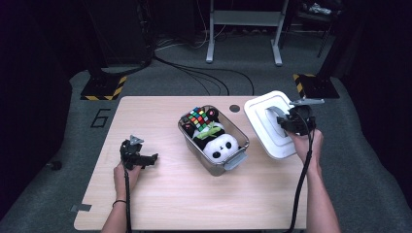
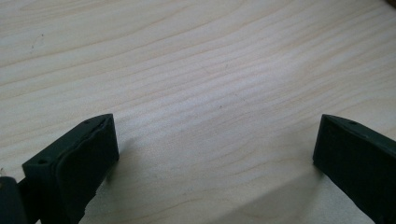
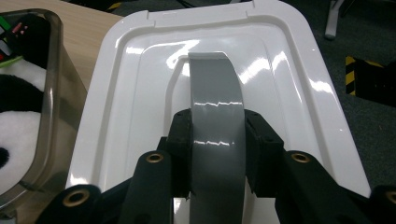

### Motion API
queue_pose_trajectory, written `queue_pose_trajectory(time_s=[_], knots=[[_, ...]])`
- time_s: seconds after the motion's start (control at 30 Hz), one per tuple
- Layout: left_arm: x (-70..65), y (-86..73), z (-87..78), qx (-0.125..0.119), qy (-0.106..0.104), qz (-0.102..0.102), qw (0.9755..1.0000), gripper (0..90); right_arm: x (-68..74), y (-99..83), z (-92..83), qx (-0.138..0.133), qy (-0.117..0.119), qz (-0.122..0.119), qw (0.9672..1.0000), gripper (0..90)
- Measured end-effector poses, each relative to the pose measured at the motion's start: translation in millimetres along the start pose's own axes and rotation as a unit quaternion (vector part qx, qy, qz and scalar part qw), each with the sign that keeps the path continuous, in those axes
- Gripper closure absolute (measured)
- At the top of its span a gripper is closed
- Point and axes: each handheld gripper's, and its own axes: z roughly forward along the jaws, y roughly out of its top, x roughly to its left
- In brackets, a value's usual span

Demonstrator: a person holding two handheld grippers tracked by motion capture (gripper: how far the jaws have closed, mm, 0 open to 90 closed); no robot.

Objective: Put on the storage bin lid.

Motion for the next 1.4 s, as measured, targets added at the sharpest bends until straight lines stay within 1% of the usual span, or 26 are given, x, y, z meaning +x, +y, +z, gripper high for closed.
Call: queue_pose_trajectory(time_s=[0.17,0.23,0.4,0.43,0.67,1.03,1.4], knots=[[-0.1,0.0,0.0,0.0,0.0,-0.001,1.0,0.0,6.4,9.5,-8.5,-0.007,0.005,-0.007,0.9999,66.6],[-0.3,0.0,0.1,-0.001,0.001,-0.002,1.0,0.0,8.4,12.4,-11.2,-0.008,0.005,-0.015,0.9998,66.6],[-0.2,0.0,0.0,0.0,0.0,-0.001,1.0,0.0,16.7,20.2,-17.5,-0.015,0.004,-0.024,0.9996,66.6],[-0.2,0.0,0.0,0.0,0.001,-0.001,1.0,0.0,17.3,21.1,-18.4,-0.016,0.004,-0.031,0.9994,66.6],[-0.1,0.0,0.0,0.0,0.001,-0.001,1.0,0.0,30.1,30.4,-24.6,-0.024,0.009,-0.045,0.9987,66.6],[-0.2,0.0,0.0,0.0,0.001,-0.001,1.0,0.0,49.4,41.3,-29.4,-0.033,0.029,-0.059,0.9973,66.6],[-0.1,0.0,0.0,0.0,0.001,-0.001,1.0,0.0,74.8,50.8,-31.2,-0.043,0.061,-0.072,0.9946,66.6]])
